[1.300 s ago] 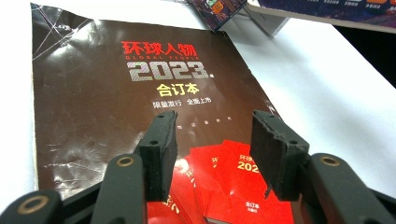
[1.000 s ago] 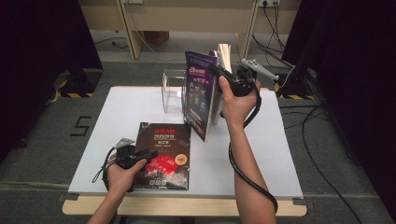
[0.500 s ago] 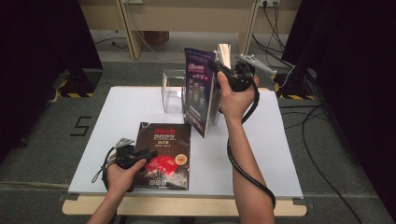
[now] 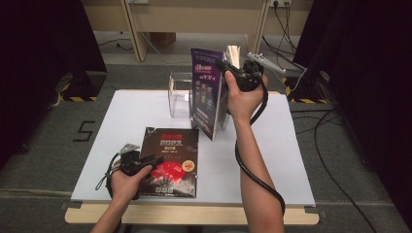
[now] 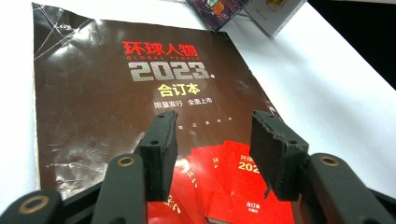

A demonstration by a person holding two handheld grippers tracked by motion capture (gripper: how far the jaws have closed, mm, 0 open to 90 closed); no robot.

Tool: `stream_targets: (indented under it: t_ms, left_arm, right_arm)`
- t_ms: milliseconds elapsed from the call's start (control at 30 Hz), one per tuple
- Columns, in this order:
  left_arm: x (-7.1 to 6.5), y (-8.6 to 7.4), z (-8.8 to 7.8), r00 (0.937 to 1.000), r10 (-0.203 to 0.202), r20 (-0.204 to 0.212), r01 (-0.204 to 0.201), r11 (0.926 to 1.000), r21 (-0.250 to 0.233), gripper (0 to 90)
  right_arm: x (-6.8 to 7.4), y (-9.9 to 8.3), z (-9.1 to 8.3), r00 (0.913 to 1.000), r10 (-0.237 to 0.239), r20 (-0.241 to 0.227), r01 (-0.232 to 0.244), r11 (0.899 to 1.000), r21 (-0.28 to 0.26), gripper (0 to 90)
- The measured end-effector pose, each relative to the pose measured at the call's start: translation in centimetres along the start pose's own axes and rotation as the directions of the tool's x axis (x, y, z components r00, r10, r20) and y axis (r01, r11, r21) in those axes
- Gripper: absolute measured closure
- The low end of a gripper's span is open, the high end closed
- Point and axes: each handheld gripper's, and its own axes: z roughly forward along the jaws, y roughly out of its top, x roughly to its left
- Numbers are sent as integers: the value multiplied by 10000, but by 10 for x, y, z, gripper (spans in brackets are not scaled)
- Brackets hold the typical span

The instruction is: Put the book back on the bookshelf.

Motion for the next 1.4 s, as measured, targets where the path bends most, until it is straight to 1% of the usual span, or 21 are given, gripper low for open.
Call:
stream_targets:
  t_ms: [300, 500, 900, 1133, 1267, 1300, 1333, 1400]
  left_arm:
    - [0, 0, 0, 10000, 12, 11, -12, 10000, 35, 504]
    - [0, -1, 0, 10000, 22, 21, -22, 10000, 64, 505]
    - [0, -1, 0, 10000, 23, 61, -23, 10000, 72, 505]
    - [1, -1, 1, 10000, -1, 80, 0, 10000, 81, 505]
    - [1, -1, 1, 10000, -2, 81, 2, 10000, 77, 505]
    - [1, -1, 1, 10000, -7, 76, 6, 10000, 68, 505]
    - [1, -1, 0, 10000, -23, 64, 22, 10000, 63, 505]
    - [2, -1, 0, 10000, -19, 44, 19, 10000, 86, 505]
  right_arm:
    - [0, 6, 4, 10000, 24, 11, -24, 9997, -249, 833]
    - [-2, 8, 8, 9999, -4, 118, 8, 9996, -284, 832]
    - [-3, 10, 17, 9998, -2, 187, 10, 9990, -440, 832]
    - [-5, 12, 22, 9995, -130, 295, 144, 9987, -489, 833]
    - [-6, 14, 25, 9988, -210, 443, 235, 9981, -578, 832]
    - [-5, 14, 26, 9982, -269, 533, 301, 9978, -597, 833]
    - [-6, 14, 26, 9974, -426, 577, 461, 9971, -609, 832]
    - [-6, 14, 27, 9976, -393, 570, 429, 9971, -632, 832]
